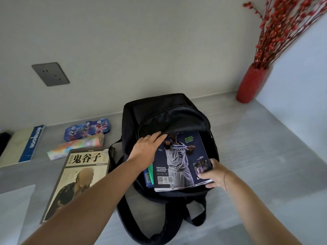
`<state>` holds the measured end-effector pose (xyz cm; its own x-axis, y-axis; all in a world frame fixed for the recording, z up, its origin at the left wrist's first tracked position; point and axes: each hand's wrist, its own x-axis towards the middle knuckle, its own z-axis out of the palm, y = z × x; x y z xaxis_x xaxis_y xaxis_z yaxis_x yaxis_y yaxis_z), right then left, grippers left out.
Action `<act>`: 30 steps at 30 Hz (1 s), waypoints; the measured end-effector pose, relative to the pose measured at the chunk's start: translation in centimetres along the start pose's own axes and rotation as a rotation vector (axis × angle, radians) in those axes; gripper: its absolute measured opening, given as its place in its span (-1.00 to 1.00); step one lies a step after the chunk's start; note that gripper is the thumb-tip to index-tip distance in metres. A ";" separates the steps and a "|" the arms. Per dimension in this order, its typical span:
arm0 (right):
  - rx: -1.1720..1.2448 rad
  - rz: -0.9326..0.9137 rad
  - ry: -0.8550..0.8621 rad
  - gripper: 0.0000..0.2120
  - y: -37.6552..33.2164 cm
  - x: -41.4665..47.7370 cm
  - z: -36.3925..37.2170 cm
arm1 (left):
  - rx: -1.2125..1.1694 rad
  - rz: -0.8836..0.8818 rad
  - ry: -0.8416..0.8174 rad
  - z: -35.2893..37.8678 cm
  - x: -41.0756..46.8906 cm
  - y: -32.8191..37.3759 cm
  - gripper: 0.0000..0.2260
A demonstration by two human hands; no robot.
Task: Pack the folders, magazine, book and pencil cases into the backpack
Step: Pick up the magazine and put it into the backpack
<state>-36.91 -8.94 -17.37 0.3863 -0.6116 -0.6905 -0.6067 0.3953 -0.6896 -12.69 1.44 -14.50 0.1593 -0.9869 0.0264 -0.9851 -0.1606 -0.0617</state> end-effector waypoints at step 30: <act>-0.220 -0.483 0.696 -0.52 -5.1 -2.8 8.4 | 0.045 -0.055 0.059 1.7 -3.2 0.3 -0.12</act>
<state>-29.02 -3.48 -13.75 0.1676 -0.9858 0.0061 -0.6342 -0.1126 -0.7650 -13.41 4.47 -16.34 0.2077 -0.9740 0.0901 -0.9708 -0.2166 -0.1029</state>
